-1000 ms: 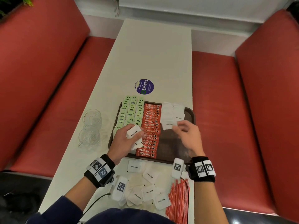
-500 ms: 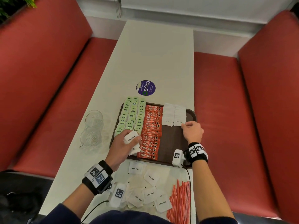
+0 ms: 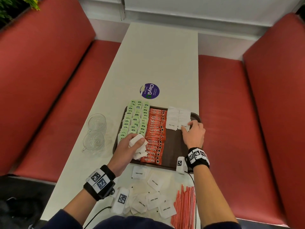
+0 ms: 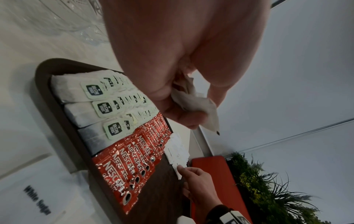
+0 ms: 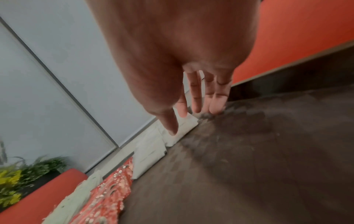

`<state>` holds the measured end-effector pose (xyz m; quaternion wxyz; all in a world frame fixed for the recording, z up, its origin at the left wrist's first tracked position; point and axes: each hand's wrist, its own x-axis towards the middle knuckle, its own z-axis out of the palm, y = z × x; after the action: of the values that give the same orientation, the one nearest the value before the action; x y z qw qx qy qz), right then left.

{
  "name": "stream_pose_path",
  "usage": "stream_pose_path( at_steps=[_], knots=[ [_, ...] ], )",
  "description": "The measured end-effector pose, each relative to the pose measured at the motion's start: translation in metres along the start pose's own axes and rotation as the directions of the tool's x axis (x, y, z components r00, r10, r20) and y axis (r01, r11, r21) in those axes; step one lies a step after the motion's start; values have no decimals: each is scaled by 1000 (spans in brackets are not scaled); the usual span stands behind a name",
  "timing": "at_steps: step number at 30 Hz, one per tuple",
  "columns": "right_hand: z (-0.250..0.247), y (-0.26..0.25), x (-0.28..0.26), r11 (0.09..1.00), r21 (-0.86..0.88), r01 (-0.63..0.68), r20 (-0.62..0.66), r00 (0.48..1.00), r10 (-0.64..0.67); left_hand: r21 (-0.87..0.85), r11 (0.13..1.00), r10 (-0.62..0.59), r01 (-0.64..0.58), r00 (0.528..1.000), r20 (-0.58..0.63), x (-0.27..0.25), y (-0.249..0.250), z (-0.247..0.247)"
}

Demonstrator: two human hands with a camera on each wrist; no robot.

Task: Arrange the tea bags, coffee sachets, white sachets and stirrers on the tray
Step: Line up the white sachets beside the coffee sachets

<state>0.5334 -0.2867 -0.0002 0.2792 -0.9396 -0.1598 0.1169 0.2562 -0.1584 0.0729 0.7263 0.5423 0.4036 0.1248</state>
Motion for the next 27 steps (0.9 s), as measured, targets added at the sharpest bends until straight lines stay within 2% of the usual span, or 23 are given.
stream_pose_path(
  at_steps=[3, 5, 6, 9, 11, 12, 16, 21, 24, 27],
  knots=[
    [-12, -21, -18, 993, 56, 105, -18, 994, -104, -100, 992, -74, 78, 996, 50, 3, 0, -1],
    [-24, -40, -38, 966, 208, 154, 57, 984, -169, -88, 992, -81, 89, 993, 83, 3, 0, 1],
    [-32, -51, -50, 942, 305, 143, 135, 972, -191, -57, 996, -68, 74, 993, 96, 3, 0, 3],
    [-49, -77, -85, 885, 444, 144, 374, 867, -329, 60, 998, 12, -20, 993, 121, -2, 3, 8],
    [-50, -83, -99, 862, 479, 166, 443, 802, -401, 154, 983, 83, -105, 987, 140, -6, 7, 11],
    [-48, -83, -103, 852, 499, 159, 456, 788, -414, 191, 971, 114, -142, 982, 151, -7, 9, 13],
    [-47, -76, -105, 846, 511, 155, 424, 810, -405, 255, 943, 175, -215, 970, 169, -9, 12, 15],
    [-55, -70, -101, 835, 459, 303, 364, 794, -488, 354, 900, 176, -255, 955, 239, -8, 9, 9],
    [-61, -74, -103, 795, 542, 271, 268, 842, -469, 382, 884, 159, -269, 942, 294, -7, 8, 9],
    [-70, -77, -102, 793, 559, 242, 257, 859, -443, 371, 888, 179, -271, 947, 265, -4, 8, 8]
  ],
)
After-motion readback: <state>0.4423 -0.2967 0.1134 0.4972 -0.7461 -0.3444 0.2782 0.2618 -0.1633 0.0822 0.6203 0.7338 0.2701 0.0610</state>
